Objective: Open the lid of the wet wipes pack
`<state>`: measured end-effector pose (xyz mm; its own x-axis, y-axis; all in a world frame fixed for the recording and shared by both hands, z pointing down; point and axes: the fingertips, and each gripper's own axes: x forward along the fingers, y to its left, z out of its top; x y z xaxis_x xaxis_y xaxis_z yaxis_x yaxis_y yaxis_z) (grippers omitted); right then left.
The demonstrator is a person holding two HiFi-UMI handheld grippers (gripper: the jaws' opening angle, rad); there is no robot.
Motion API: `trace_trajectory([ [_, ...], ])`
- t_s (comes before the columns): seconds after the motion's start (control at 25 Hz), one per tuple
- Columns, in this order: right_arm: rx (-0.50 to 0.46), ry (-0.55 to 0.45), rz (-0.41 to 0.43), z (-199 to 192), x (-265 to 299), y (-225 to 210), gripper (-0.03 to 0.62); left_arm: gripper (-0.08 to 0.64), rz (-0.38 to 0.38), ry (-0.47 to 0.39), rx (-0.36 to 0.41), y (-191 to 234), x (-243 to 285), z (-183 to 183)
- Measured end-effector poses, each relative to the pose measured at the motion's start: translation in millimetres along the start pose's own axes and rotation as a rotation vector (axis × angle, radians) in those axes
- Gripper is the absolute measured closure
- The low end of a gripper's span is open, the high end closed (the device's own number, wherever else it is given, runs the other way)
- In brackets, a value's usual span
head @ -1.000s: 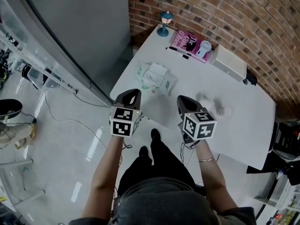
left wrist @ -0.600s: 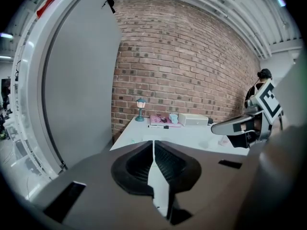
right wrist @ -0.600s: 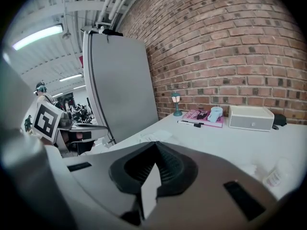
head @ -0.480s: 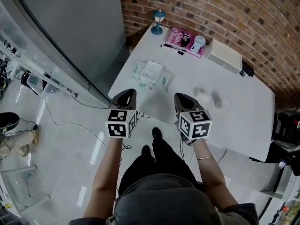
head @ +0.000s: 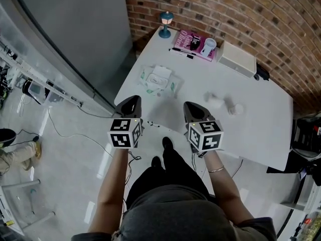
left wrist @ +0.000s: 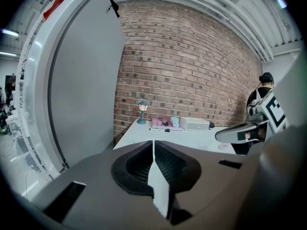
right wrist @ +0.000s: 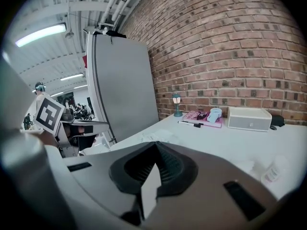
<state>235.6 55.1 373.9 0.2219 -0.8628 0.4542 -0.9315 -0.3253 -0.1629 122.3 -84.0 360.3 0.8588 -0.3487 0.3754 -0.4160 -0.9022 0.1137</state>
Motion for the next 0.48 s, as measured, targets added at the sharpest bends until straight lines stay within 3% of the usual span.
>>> trace_trajectory([
  [0.48,0.020,-0.018,0.020,-4.0,1.3,-0.7,0.589,0.531,-0.009,0.001,-0.033,-7.1,9.0,-7.7],
])
